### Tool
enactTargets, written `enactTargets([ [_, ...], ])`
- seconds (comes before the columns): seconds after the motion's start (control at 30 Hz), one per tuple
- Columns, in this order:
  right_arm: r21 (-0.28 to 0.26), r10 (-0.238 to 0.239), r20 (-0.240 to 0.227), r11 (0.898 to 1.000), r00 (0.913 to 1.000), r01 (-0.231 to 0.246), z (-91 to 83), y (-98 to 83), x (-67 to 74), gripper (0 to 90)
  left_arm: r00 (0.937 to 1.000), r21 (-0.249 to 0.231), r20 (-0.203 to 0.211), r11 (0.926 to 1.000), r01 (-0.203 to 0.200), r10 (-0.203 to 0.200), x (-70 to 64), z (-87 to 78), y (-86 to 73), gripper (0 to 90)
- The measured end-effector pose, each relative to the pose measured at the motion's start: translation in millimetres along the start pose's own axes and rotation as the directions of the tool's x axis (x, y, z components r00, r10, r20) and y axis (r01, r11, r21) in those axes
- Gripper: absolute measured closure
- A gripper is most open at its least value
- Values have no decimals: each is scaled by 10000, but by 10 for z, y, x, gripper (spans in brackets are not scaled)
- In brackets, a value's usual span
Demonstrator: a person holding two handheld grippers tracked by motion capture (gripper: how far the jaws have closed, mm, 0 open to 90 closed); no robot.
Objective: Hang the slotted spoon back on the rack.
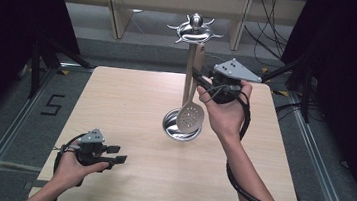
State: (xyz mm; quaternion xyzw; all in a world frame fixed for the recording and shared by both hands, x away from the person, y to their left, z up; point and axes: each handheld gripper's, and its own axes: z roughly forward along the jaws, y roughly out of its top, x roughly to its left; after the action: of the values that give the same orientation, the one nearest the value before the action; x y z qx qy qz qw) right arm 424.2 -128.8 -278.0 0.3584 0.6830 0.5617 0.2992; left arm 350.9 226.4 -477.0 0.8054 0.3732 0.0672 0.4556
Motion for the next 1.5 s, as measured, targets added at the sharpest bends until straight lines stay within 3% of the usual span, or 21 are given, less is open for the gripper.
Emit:
enactTargets([
  [0.3,-14,-52,-32,10000,10000,52,-74,-44,-22,524,10000,-82,-44,9999,65,-65,-7,12,-5,480],
  [0.4,2,153,-98,9999,9998,-153,-129,-95,-29,464,10000,-14,-4,10000,15,-15,-1,5,-3,480],
  [0.5,181,47,-80,9998,10000,-46,-199,-170,-58,437,10000,-107,-49,9999,75,-76,-6,13,-8,479],
  [0.63,621,-226,-47,9978,9997,228,-304,-364,-123,416,10000,-32,-26,10000,20,-20,-3,3,-5,480],
  [0.7,901,38,-29,9959,10000,-35,-356,-452,-132,413,10000,-132,-36,9999,73,-74,-7,13,-10,479],
  [0.77,1088,-338,-22,9935,9994,338,-418,-588,-210,409,9998,22,-184,10000,-6,7,-8,6,-8,480],
  [0.8,1199,-208,75,9926,9998,198,-452,-654,-226,407,9999,20,-119,10000,1,-1,-5,11,-10,479],
  [0.83,1503,13,62,9886,10000,-22,-494,-714,-236,405,10000,60,-76,10000,3,-2,-5,13,-9,479],
  [0.97,1847,-121,205,9828,9997,81,-603,-947,-337,398,10000,45,-64,10000,10,-10,-12,19,-13,479],
  [1.0,1915,171,225,9813,9996,-211,-623,-1013,-346,397,10000,108,-33,9999,9,-9,-9,15,-11,479],
  [1.03,2079,83,276,9781,9996,-138,-655,-1078,-371,397,9999,7,-82,10000,86,-86,-16,26,-16,478],
  [1.1,2453,31,318,9694,9995,-108,-694,-1214,-419,396,9997,26,-72,9998,220,-219,-18,35,-23,478],
  [1.13,2780,347,405,9595,9986,-447,-728,-1296,-422,395,9998,151,-36,9997,216,-215,-16,27,-19,477],
  [1.17,2729,258,413,9614,9988,-361,-734,-1365,-447,395,9997,133,-38,9997,223,-223,-16,29,-19,477],
  [1.2,2973,326,444,9538,9985,-443,-765,-1418,-456,395,9997,143,-39,9997,221,-221,-16,30,-19,477],
  [1.23,2937,260,297,9553,9992,-336,-767,-1480,-482,395,9999,104,-60,9998,150,-149,-14,31,-19,476],
  [1.27,3239,398,466,9446,9981,-528,-796,-1511,-481,394,9999,48,-98,10000,57,-56,-9,35,-23,476],
  [1.37,3615,532,512,9299,9973,-682,-846,-1643,-507,391,9999,113,-125,9999,12,-10,-5,34,-24,475],
  [1.4,3579,411,521,9320,9978,-571,-855,-1705,-528,391,9999,115,-126,9999,14,-13,-5,34,-23,475],
  [1.43,3789,602,581,9222,9965,-778,-881,-1727,-526,390,10000,200,-85,9998,2,0,-3,27,-19,474],
  [1.5,3779,382,412,9244,9984,-510,-888,-1820,-576,390,10000,44,-77,10000,43,-43,-8,35,-22,473],
])
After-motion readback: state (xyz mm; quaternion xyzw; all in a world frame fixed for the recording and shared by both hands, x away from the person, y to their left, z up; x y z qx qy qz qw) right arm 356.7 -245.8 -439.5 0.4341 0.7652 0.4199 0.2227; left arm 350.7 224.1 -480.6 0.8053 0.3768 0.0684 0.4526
